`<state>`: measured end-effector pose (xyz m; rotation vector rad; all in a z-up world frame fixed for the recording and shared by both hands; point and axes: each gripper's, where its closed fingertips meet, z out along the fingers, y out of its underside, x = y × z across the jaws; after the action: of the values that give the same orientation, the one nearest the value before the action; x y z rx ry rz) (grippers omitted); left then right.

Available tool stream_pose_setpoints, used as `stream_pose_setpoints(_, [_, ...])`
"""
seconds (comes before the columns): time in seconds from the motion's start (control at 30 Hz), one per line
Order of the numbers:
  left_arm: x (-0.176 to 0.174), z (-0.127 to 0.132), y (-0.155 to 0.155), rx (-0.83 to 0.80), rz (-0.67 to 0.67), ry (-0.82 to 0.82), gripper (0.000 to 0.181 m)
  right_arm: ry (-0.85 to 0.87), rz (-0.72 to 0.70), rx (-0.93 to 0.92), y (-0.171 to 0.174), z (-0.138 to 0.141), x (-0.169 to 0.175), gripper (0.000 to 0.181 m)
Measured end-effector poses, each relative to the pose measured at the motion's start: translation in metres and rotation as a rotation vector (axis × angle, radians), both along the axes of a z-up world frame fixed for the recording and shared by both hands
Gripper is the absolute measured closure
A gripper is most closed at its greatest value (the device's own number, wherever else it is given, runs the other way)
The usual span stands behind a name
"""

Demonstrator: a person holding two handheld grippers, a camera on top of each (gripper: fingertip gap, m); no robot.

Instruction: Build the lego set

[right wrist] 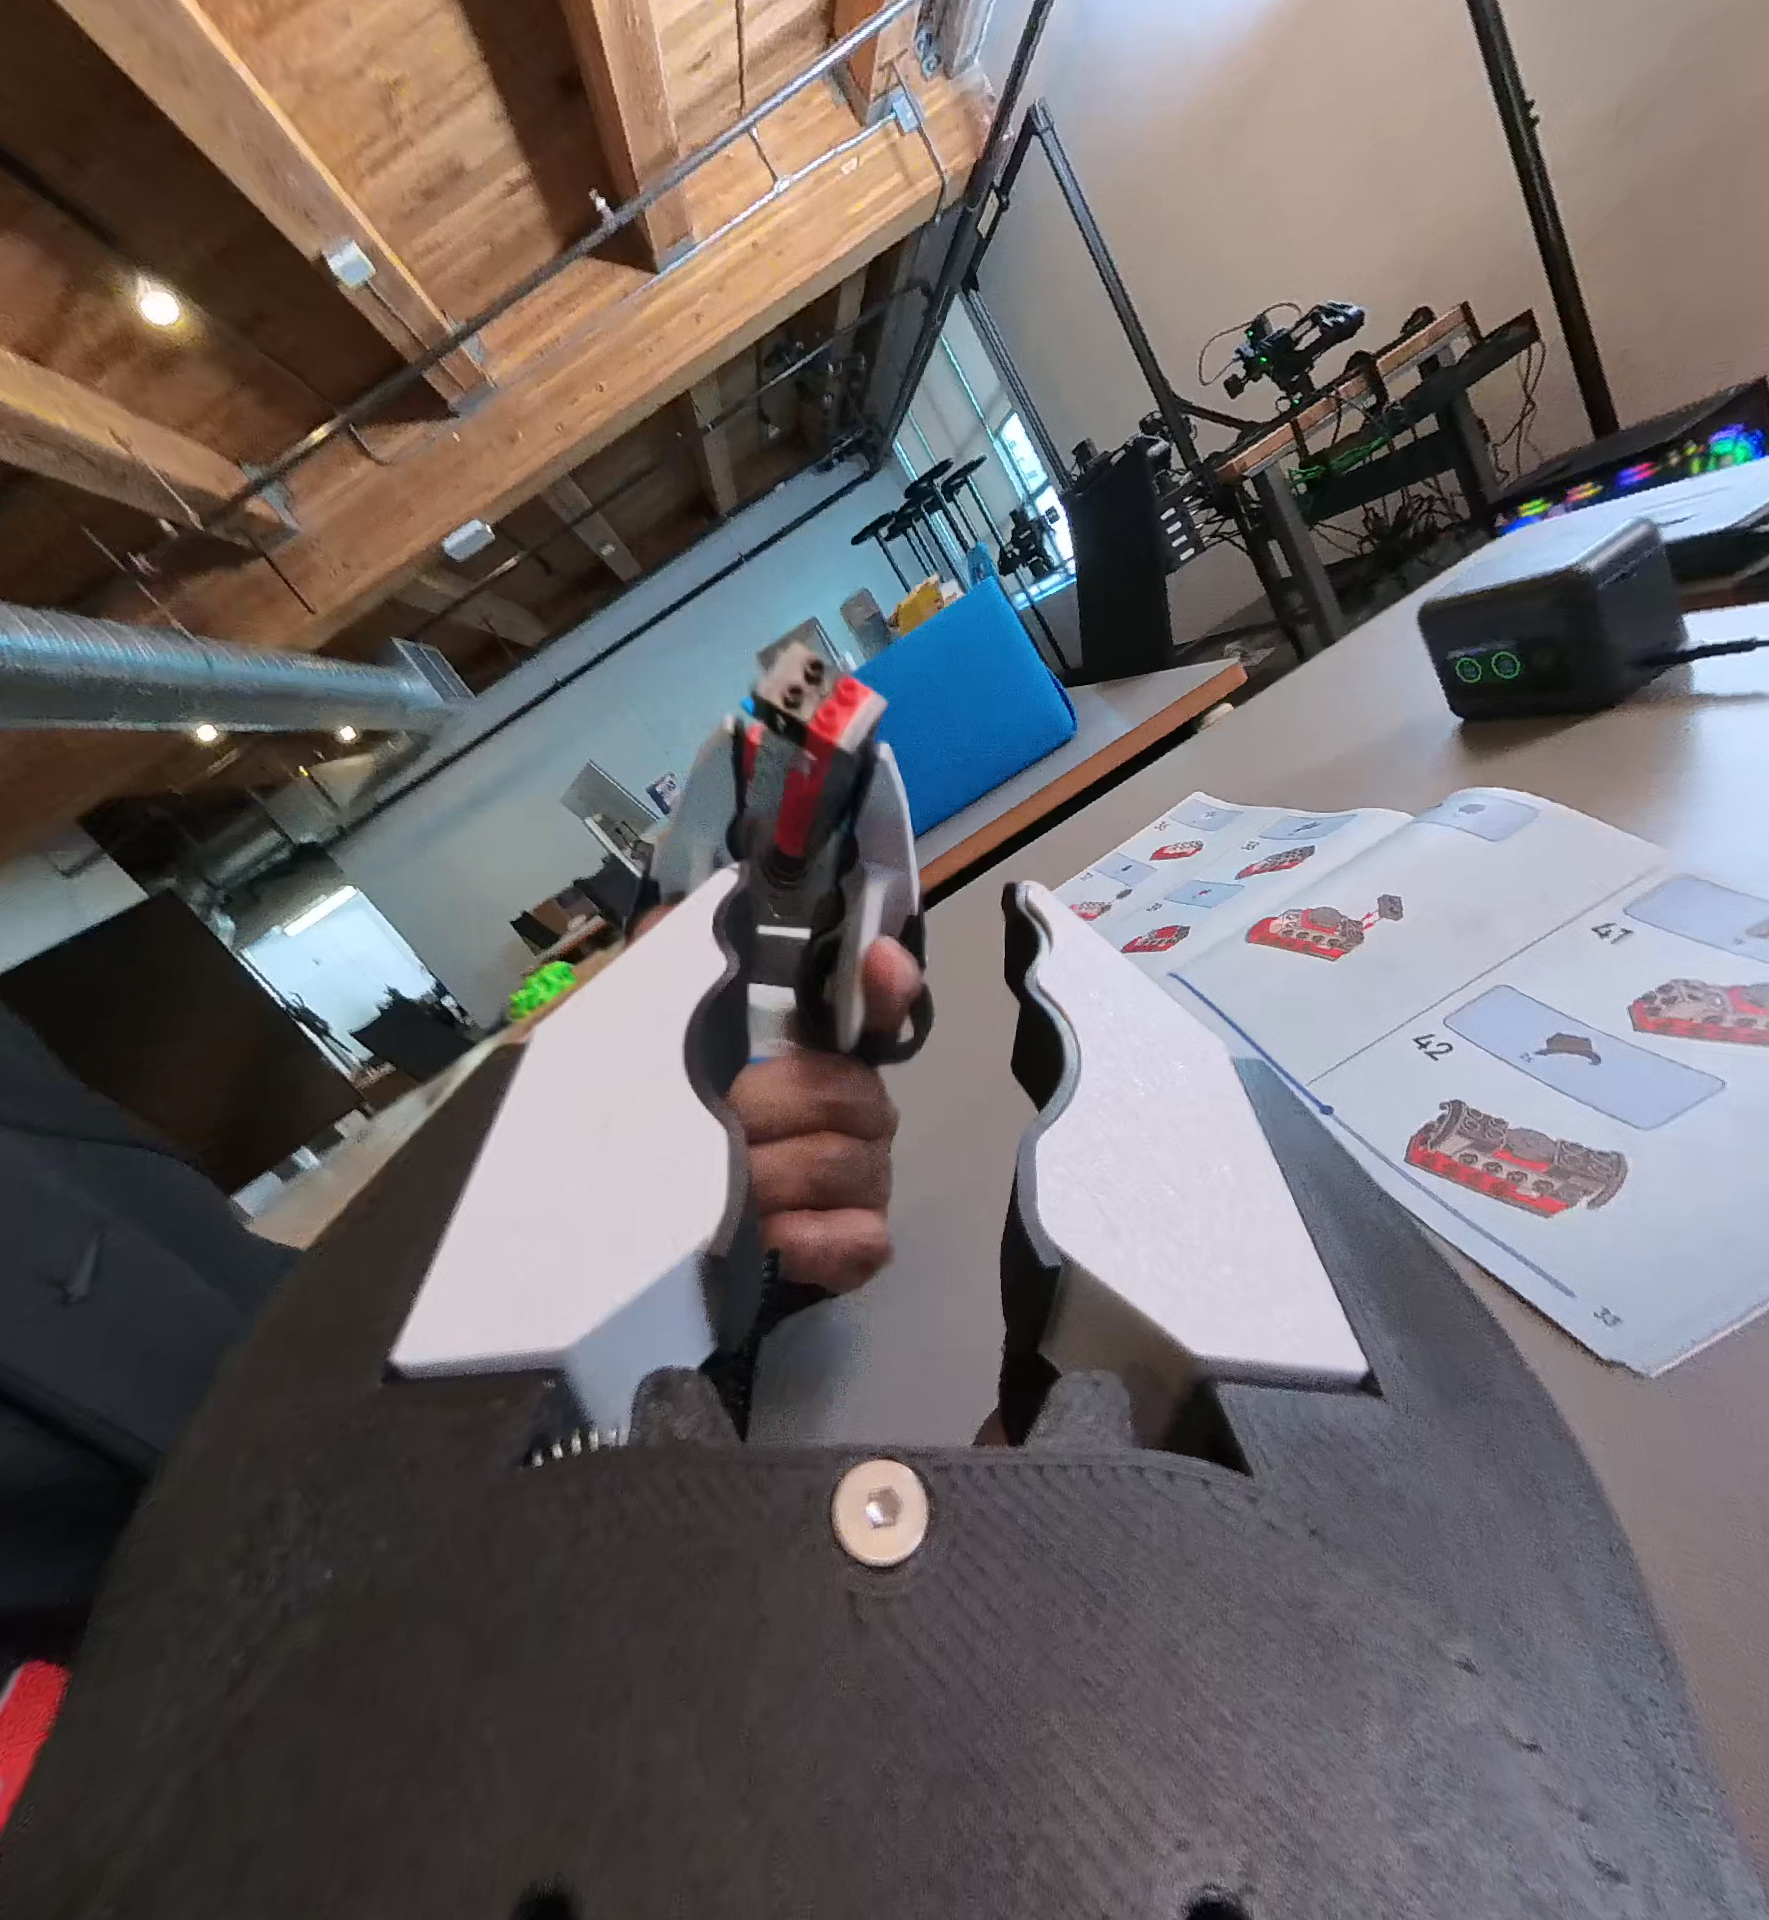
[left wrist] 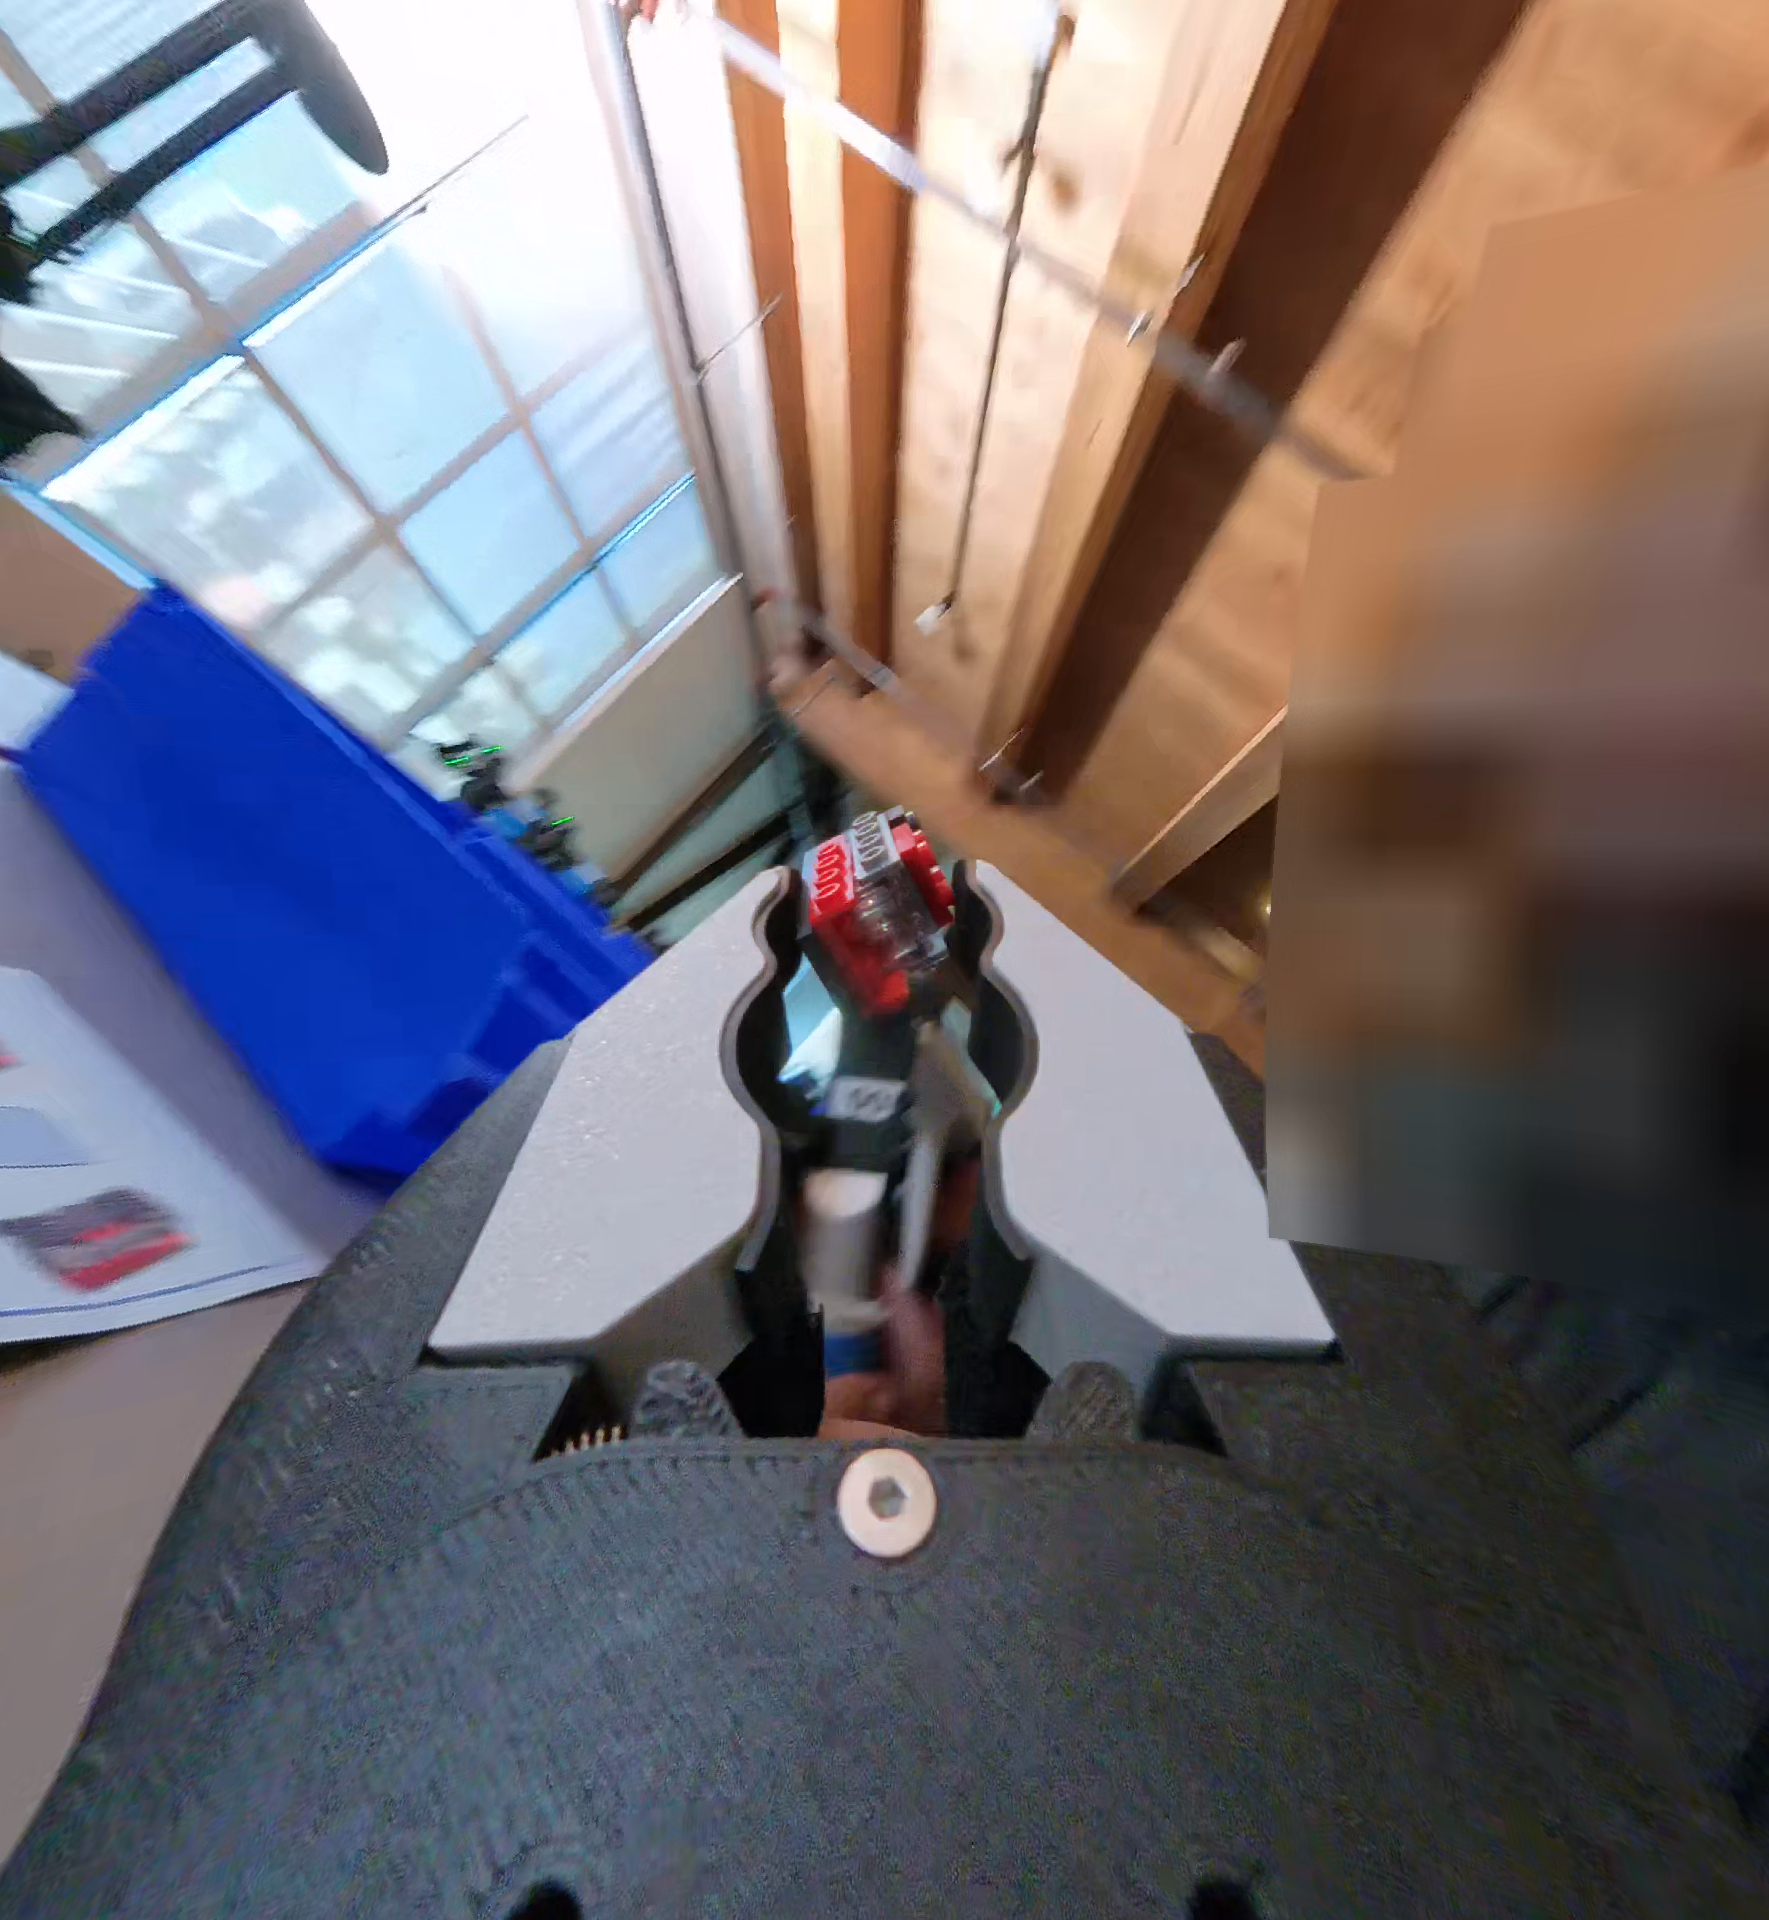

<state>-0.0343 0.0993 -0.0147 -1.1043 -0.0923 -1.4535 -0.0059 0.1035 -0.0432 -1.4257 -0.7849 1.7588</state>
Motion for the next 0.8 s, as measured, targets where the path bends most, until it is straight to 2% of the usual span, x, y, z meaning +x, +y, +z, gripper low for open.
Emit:
stream_pose_setpoints(0.17, [0.019, -0.010, 0.002, 0.064, 0.115, 0.389, 0.152, 0.042, 0.066, -0.080, 0.004, 0.005, 0.005, 0.127])
stream_pose_setpoints(0.27, [0.028, -0.019, -0.001, 0.092, 0.122, 0.533, 0.152, 0.028, 0.134, -0.041, -0.005, 0.005, 0.003, 0.125])
stream_pose_setpoints(0.6, [0.039, -0.025, -0.021, 0.218, 0.078, 0.691, 0.151, 0.037, 0.255, -0.031, -0.019, 0.007, 0.004, 0.138])
stream_pose_setpoints(0.8, [0.041, -0.025, -0.024, 0.231, 0.075, 0.703, 0.152, 0.047, 0.283, -0.043, -0.022, 0.006, 0.005, 0.156])
